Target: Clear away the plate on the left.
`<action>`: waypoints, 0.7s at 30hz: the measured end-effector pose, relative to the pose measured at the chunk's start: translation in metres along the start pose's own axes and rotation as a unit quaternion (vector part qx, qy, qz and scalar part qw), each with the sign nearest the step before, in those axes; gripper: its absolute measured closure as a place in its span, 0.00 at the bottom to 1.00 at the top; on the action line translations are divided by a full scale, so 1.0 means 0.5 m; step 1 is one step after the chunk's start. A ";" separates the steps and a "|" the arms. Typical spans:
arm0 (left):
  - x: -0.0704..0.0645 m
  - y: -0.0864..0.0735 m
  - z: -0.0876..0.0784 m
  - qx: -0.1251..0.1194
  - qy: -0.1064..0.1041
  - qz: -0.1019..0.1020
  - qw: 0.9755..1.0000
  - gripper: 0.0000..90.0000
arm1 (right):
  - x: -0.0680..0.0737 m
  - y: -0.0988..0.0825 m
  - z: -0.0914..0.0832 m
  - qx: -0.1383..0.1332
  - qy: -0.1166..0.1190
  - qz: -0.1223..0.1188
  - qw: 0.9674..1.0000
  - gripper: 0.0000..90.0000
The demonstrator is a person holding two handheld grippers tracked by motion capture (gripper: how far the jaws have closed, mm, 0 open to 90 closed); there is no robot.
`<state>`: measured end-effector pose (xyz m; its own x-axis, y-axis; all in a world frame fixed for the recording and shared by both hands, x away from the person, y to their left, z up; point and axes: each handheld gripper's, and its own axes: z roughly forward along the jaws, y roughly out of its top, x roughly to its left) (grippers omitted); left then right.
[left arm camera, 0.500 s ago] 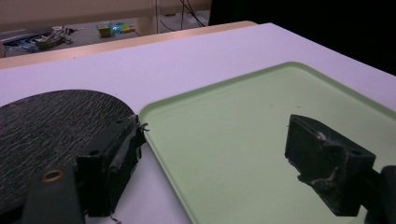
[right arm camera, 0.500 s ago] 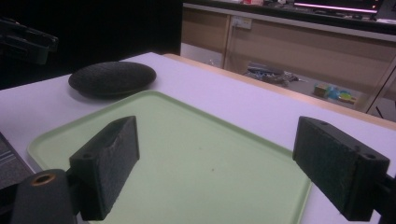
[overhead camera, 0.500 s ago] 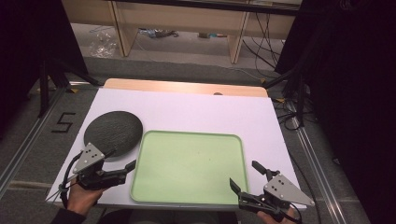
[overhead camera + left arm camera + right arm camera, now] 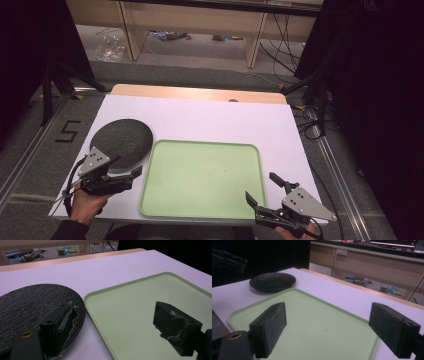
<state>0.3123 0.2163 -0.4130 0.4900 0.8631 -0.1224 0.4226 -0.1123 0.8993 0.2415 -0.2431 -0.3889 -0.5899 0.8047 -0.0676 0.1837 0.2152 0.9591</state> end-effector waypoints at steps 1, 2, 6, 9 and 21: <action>0.000 0.000 0.000 0.000 0.000 0.000 1.000 0.19 | 0.000 0.000 0.001 0.000 0.001 0.001 1.000 0.17; 0.006 0.002 0.005 0.002 0.006 0.000 1.000 0.19 | 0.000 0.000 0.001 0.002 0.001 0.003 1.000 0.17; 0.024 0.004 0.012 0.006 0.016 -0.005 1.000 0.19 | 0.001 0.000 0.001 0.005 0.007 0.002 1.000 0.17; 0.042 0.007 0.015 0.004 0.029 -0.014 0.999 0.19 | 0.002 0.000 0.002 0.003 0.003 0.002 1.000 0.17; 0.114 0.011 0.060 0.047 0.068 -0.050 0.995 0.19 | 0.001 0.000 0.003 0.003 -0.003 0.000 1.000 0.17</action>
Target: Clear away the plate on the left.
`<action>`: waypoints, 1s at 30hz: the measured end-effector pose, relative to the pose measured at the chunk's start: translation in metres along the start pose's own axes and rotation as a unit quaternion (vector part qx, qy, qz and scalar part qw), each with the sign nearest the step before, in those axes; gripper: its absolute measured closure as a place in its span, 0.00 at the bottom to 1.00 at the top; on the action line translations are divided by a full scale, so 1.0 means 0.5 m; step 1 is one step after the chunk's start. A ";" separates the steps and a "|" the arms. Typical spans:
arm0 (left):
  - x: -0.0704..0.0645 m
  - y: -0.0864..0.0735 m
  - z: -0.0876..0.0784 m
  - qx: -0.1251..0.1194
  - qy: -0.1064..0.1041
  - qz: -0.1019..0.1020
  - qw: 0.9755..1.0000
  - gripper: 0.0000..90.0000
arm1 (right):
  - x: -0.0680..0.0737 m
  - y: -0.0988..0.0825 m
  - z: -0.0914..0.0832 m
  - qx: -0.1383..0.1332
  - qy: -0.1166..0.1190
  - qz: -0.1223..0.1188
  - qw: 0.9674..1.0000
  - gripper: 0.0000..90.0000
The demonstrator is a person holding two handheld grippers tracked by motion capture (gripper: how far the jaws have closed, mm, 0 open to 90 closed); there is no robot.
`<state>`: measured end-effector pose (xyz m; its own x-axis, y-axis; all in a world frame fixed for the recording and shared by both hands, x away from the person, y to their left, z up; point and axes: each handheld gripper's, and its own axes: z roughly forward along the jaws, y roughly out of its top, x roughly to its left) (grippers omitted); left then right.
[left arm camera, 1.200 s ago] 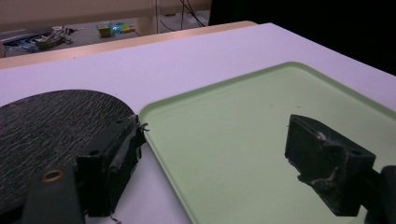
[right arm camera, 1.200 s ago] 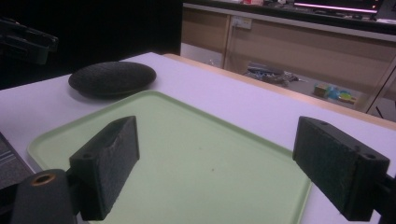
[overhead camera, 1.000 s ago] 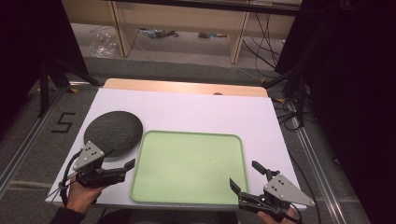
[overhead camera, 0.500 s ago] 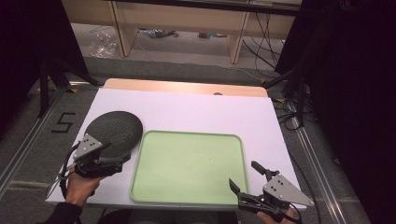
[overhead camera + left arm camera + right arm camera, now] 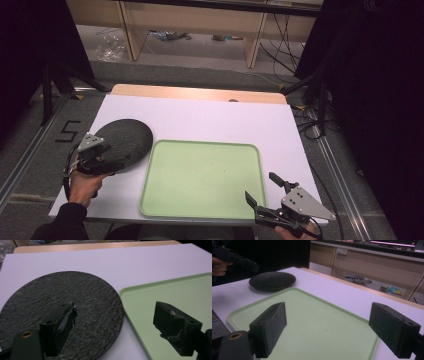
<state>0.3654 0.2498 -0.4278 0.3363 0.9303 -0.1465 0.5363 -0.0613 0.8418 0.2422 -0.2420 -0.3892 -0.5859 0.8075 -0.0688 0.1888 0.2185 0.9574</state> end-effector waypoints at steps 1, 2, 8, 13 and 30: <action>0.013 0.003 0.005 0.001 0.003 -0.007 1.000 0.19 | 0.001 0.000 0.000 -0.004 0.009 0.003 1.000 0.17; 0.021 0.003 0.007 0.002 0.008 -0.012 1.000 0.19 | 0.000 0.000 -0.001 0.001 0.009 0.002 1.000 0.17; 0.058 0.006 0.017 0.010 0.027 -0.035 0.999 0.19 | 0.000 0.000 -0.002 0.002 0.010 0.001 1.000 0.17; 0.099 0.005 0.029 0.031 0.044 -0.070 0.996 0.19 | 0.001 0.000 0.000 0.002 0.005 0.000 1.000 0.17; 0.170 0.007 0.052 0.050 0.070 -0.103 0.991 0.20 | 0.001 0.001 -0.002 0.006 0.008 -0.003 1.000 0.17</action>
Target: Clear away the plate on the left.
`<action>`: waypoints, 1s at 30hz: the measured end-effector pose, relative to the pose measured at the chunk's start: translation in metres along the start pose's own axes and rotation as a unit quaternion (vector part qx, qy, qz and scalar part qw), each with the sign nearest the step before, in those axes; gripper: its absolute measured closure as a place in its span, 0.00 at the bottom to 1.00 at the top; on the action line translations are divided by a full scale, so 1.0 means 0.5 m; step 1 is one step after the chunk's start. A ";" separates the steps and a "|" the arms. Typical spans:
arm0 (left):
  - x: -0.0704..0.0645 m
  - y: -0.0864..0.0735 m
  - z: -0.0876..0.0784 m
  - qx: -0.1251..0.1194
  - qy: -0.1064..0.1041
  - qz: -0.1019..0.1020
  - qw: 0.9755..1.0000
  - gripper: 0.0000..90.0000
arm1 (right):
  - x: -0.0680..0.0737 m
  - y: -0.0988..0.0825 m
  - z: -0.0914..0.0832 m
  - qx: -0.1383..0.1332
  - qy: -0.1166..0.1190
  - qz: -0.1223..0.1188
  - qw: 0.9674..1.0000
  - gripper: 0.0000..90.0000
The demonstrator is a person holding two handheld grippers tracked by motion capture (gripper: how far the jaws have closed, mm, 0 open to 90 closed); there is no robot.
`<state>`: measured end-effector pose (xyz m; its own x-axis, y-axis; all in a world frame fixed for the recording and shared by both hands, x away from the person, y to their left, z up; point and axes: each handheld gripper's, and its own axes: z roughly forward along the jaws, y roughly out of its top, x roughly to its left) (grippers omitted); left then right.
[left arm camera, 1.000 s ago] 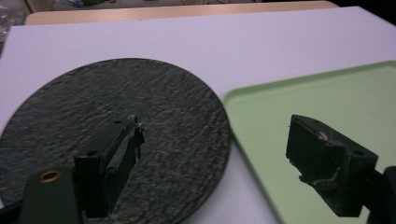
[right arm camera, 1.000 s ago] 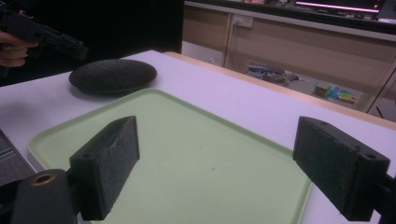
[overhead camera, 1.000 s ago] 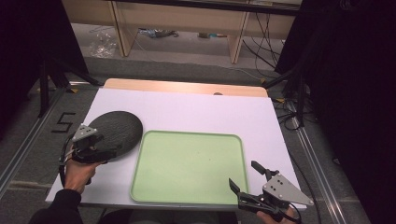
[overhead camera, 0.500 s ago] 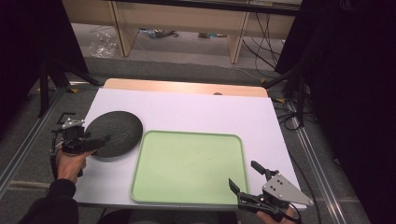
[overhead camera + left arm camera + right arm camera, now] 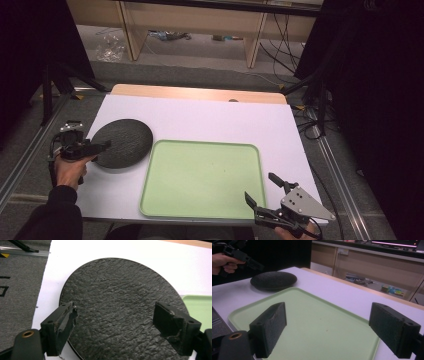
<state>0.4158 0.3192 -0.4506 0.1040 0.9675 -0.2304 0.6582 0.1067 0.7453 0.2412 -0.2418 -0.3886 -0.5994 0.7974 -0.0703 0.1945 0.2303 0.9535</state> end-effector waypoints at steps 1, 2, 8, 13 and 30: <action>0.003 0.001 0.004 -0.001 0.003 -0.013 1.000 0.20 | 0.000 0.000 0.002 -0.002 -0.001 0.001 1.000 0.17; 0.003 0.001 0.004 -0.001 0.003 -0.013 1.000 0.20 | 0.000 0.000 0.002 -0.002 -0.001 0.001 1.000 0.17; 0.022 0.005 0.014 -0.002 0.004 -0.027 1.000 0.22 | -0.001 -0.001 0.002 -0.007 -0.002 0.001 1.000 0.17; 0.049 0.009 0.026 0.013 -0.004 -0.063 0.998 0.23 | 0.000 0.000 0.000 -0.001 0.001 -0.001 1.000 0.17; 0.110 0.007 0.042 0.023 -0.040 -0.133 0.990 0.30 | 0.000 0.000 0.000 0.001 0.003 -0.001 1.000 0.17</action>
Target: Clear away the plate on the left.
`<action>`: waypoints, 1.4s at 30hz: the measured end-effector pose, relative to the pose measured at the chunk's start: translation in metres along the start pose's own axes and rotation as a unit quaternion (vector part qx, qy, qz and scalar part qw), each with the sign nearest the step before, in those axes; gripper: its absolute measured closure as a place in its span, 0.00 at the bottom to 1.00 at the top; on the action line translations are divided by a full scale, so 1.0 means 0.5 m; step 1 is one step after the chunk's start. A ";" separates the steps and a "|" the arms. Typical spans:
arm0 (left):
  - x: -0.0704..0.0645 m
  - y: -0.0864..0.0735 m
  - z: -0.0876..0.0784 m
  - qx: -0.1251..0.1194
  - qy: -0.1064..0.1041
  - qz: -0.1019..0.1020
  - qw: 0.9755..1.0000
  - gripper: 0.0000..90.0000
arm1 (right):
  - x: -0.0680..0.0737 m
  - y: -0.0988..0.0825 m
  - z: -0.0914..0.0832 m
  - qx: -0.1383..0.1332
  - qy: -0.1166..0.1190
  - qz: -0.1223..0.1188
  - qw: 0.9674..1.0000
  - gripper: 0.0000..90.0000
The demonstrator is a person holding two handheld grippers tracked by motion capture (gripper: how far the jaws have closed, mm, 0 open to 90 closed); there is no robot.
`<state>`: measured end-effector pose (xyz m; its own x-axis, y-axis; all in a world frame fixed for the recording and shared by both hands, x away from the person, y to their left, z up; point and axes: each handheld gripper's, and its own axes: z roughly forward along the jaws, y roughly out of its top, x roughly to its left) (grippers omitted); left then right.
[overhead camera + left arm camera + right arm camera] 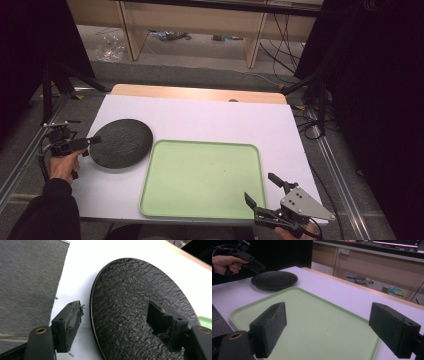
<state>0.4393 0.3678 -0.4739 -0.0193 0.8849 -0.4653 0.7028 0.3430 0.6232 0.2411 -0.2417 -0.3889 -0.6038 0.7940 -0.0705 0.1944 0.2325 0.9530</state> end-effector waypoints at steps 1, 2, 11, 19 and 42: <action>0.002 0.001 0.002 0.001 -0.007 -0.005 1.000 0.31 | 0.001 0.000 0.000 -0.003 -0.002 0.000 1.000 0.17; 0.002 0.001 0.002 0.001 -0.007 -0.005 1.000 0.32 | 0.001 0.000 0.000 -0.004 -0.003 -0.001 1.000 0.17; 0.009 0.006 0.016 0.029 -0.018 -0.006 0.999 0.37 | 0.001 -0.001 0.000 -0.005 -0.003 -0.001 1.000 0.17; 0.011 0.014 0.035 0.029 -0.023 -0.009 0.999 0.38 | -0.002 0.000 0.001 -0.006 -0.002 -0.009 1.000 0.17; 0.033 0.018 0.061 0.026 -0.013 -0.057 0.998 0.77 | -0.001 0.000 0.003 -0.004 0.001 -0.007 1.000 0.17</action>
<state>0.4668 0.3760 -0.4952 -0.0826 0.8322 -0.5484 0.7332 0.4234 0.5321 0.2423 -0.2411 -0.3894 -0.6083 0.7892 -0.0841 0.1797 0.2402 0.9540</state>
